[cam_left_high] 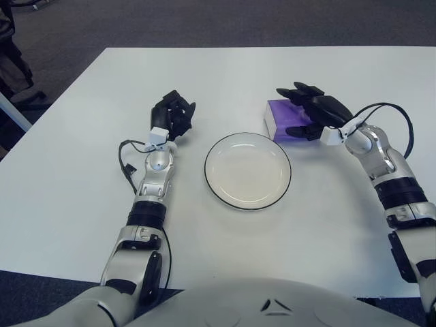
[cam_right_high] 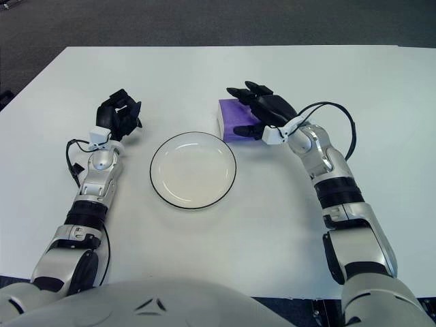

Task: Put the tissue paper into the plate.

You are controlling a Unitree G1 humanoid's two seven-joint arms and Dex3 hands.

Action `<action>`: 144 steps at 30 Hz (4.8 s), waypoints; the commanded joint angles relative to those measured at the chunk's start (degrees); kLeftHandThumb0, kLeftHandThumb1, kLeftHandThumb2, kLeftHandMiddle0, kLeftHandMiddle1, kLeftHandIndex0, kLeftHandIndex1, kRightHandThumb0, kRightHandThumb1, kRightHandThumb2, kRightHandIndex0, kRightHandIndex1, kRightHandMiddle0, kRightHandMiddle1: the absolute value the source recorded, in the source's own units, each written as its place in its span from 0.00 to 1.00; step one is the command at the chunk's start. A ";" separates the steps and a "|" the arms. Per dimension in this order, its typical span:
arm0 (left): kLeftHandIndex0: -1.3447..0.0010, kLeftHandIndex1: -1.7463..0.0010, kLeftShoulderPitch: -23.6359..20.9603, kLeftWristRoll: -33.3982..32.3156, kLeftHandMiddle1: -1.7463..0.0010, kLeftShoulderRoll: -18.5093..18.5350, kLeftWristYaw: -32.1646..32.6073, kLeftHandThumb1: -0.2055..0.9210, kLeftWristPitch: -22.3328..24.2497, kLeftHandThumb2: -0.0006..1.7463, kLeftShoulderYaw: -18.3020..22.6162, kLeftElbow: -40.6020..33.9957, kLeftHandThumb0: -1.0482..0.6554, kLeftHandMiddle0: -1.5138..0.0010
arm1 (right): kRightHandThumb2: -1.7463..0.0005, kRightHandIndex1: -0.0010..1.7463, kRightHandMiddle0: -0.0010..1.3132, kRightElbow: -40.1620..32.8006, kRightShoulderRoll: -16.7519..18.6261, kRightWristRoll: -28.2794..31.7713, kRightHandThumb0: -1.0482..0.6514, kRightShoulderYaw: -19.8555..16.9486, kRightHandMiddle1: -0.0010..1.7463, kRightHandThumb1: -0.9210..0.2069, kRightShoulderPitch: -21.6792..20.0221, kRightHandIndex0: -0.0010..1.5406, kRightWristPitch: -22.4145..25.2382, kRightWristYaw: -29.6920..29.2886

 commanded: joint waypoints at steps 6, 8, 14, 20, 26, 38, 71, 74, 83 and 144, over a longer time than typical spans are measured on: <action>0.35 0.00 10.22 0.19 0.02 -3.16 0.26 1.00 0.18 0.19 -0.92 4.28 0.40 0.33 | 0.59 0.00 0.05 8.33 1.46 1.81 0.00 1.20 0.02 0.00 -6.46 0.00 1.79 1.22; 0.35 0.00 10.23 0.17 0.02 -3.14 0.24 1.00 0.16 0.19 -0.92 4.28 0.40 0.33 | 0.59 0.00 0.05 8.93 1.49 1.92 0.00 1.34 0.02 0.00 -6.77 0.00 1.76 1.27; 0.35 0.00 10.20 0.13 0.02 -3.08 0.16 1.00 -0.11 0.19 -0.88 4.38 0.40 0.33 | 0.60 0.00 0.05 10.92 1.31 2.27 0.00 1.97 0.02 0.00 -7.71 0.00 2.98 3.21; 0.35 0.00 10.28 0.24 0.01 -3.11 0.27 1.00 -0.19 0.19 -0.94 4.29 0.40 0.33 | 0.60 0.00 0.05 14.02 1.04 3.15 0.00 2.42 0.01 0.00 -8.74 0.00 3.77 6.01; 0.35 0.00 10.45 0.29 0.01 -3.14 0.35 1.00 -0.12 0.19 -0.98 3.96 0.40 0.33 | 0.60 0.00 0.04 17.42 1.22 4.18 0.00 2.58 0.01 0.00 -9.73 0.00 4.85 8.91; 0.34 0.00 10.69 0.36 0.00 -3.02 0.40 1.00 0.37 0.18 -0.98 3.29 0.40 0.33 | 0.61 0.00 0.02 22.89 0.78 5.96 0.00 3.27 0.00 0.00 -10.04 0.00 2.09 9.94; 0.34 0.00 10.76 0.62 0.00 -3.07 0.82 1.00 -0.02 0.18 -1.23 3.35 0.40 0.33 | 0.86 0.69 0.44 29.02 0.15 -5.89 0.54 9.29 0.57 0.00 -6.92 0.27 -5.25 -20.79; 0.34 0.00 10.79 0.62 0.00 -3.05 0.83 1.00 -0.01 0.18 -1.22 3.28 0.40 0.33 | 0.75 0.88 0.43 29.43 0.03 -6.15 0.59 9.74 0.68 0.08 -7.00 0.20 -5.12 -22.12; 0.34 0.00 10.95 0.70 0.00 -3.17 1.00 1.00 -0.06 0.19 -1.29 3.08 0.40 0.33 | 0.40 0.94 0.33 29.16 1.18 -5.43 0.62 8.94 0.96 0.38 -6.52 0.28 -0.38 -28.27; 0.33 0.00 9.54 0.01 0.00 -2.72 0.78 1.00 -0.23 0.19 -0.52 4.50 0.40 0.34 | 0.21 1.00 0.37 -21.09 7.64 19.51 0.62 -5.02 0.97 0.59 6.50 0.40 1.45 -4.45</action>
